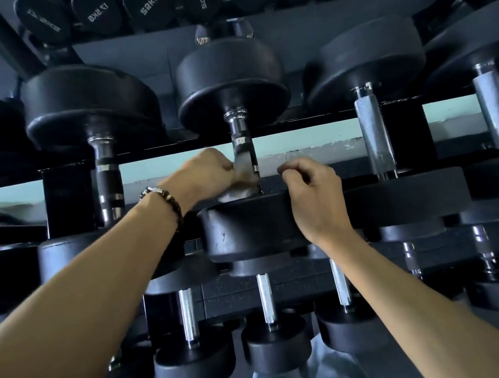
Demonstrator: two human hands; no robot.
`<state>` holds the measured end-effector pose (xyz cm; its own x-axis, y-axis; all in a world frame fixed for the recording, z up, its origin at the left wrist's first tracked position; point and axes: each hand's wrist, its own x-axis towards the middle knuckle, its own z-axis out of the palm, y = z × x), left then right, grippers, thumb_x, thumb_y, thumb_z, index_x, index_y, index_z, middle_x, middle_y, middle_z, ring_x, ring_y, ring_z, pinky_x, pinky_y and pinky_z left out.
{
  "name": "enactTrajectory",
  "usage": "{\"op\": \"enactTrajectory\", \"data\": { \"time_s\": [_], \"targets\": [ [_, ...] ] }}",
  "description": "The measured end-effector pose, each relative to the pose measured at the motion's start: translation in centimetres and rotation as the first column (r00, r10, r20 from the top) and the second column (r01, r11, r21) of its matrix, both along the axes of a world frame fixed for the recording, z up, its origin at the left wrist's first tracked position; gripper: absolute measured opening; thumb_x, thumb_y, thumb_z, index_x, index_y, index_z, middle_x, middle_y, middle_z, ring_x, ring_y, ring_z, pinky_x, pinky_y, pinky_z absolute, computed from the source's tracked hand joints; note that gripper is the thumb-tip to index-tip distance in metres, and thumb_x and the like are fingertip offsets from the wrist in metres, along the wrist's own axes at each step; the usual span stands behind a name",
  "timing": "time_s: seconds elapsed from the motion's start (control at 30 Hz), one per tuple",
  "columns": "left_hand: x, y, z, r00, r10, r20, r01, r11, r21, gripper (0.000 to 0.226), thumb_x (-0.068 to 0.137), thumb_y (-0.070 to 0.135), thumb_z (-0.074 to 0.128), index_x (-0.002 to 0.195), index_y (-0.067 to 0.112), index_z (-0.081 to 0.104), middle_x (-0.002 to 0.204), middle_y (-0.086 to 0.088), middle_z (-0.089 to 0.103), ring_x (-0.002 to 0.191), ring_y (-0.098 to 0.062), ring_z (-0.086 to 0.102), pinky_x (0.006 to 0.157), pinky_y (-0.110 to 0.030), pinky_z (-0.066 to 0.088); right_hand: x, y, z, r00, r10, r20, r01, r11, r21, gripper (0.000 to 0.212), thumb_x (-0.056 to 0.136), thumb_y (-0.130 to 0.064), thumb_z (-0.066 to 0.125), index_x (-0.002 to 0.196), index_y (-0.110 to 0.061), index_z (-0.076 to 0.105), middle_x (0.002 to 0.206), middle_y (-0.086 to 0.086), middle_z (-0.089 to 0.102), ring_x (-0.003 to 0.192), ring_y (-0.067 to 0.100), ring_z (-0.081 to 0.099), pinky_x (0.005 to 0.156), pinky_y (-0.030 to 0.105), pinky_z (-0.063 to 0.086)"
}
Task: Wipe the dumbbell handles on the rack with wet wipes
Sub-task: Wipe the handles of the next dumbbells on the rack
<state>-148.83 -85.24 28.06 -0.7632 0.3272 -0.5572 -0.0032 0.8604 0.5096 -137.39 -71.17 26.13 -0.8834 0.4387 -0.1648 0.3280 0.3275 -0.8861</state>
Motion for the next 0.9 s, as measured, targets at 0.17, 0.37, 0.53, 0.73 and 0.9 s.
{"op": "enactTrajectory", "data": {
  "time_s": [0.17, 0.37, 0.53, 0.73, 0.9],
  "targets": [
    [0.6, -0.2, -0.7, 0.997, 0.052, 0.057, -0.056, 0.996, 0.068, 0.04, 0.081, 0.046, 0.077, 0.065, 0.012, 0.063, 0.056, 0.004, 0.056, 0.052, -0.008, 0.049, 0.05, -0.022, 0.036, -0.1, 0.0, -0.4, 1.0, 0.011, 0.0, -0.011, 1.0, -0.019, 0.027, 0.086, -0.028, 0.046, 0.089, -0.018, 0.071, 0.086, -0.006, 0.069, 0.083, 0.01, 0.063, 0.071, 0.025, 0.046],
    [-1.7, 2.0, -0.5, 0.89, 0.423, 0.17, -0.451, 0.766, 0.459, 0.027, 0.09, 0.024, 0.073, 0.069, 0.01, 0.063, 0.054, 0.002, 0.058, 0.052, -0.012, 0.058, 0.054, -0.022, 0.051, 0.0, 0.0, -0.6, 0.999, 0.018, 0.028, -0.016, 0.998, -0.056, 0.024, 0.093, -0.024, 0.046, 0.094, -0.017, 0.069, 0.091, -0.003, 0.069, 0.085, 0.013, 0.063, 0.069, 0.021, 0.042],
    [0.7, 0.5, -0.8, 0.991, 0.128, 0.037, -0.132, 0.981, 0.144, 0.048, 0.092, 0.038, 0.066, 0.054, 0.014, 0.05, 0.038, 0.009, 0.046, 0.036, -0.003, 0.043, 0.041, -0.016, 0.032, -0.1, -0.1, -0.4, 1.0, 0.014, 0.018, -0.013, 0.999, -0.046, 0.031, 0.085, -0.031, 0.044, 0.093, -0.018, 0.071, 0.089, -0.006, 0.069, 0.085, 0.011, 0.063, 0.072, 0.025, 0.048],
    [-1.6, 3.1, -1.3, 0.859, 0.477, 0.187, -0.484, 0.634, 0.603, 0.041, 0.102, 0.017, 0.055, 0.062, 0.01, 0.05, 0.048, -0.002, 0.045, 0.038, -0.01, 0.041, 0.048, -0.018, 0.042, 0.0, -0.1, -0.5, 1.0, 0.012, 0.011, -0.012, 1.0, -0.026, 0.027, 0.083, -0.031, 0.044, 0.09, -0.021, 0.068, 0.085, -0.007, 0.068, 0.075, 0.006, 0.059, 0.065, 0.016, 0.039],
    [0.3, 0.3, -2.4, 0.94, 0.288, 0.183, -0.34, 0.832, 0.438, 0.043, 0.098, 0.028, 0.061, 0.059, 0.011, 0.055, 0.047, 0.004, 0.059, 0.045, -0.007, 0.058, 0.055, -0.023, 0.046, -0.1, -0.2, -0.7, 1.0, -0.004, 0.005, 0.004, 0.997, -0.079, 0.024, 0.086, -0.025, 0.047, 0.088, -0.018, 0.07, 0.074, -0.01, 0.063, 0.067, 0.007, 0.056, 0.063, 0.022, 0.039]
  ]
}}
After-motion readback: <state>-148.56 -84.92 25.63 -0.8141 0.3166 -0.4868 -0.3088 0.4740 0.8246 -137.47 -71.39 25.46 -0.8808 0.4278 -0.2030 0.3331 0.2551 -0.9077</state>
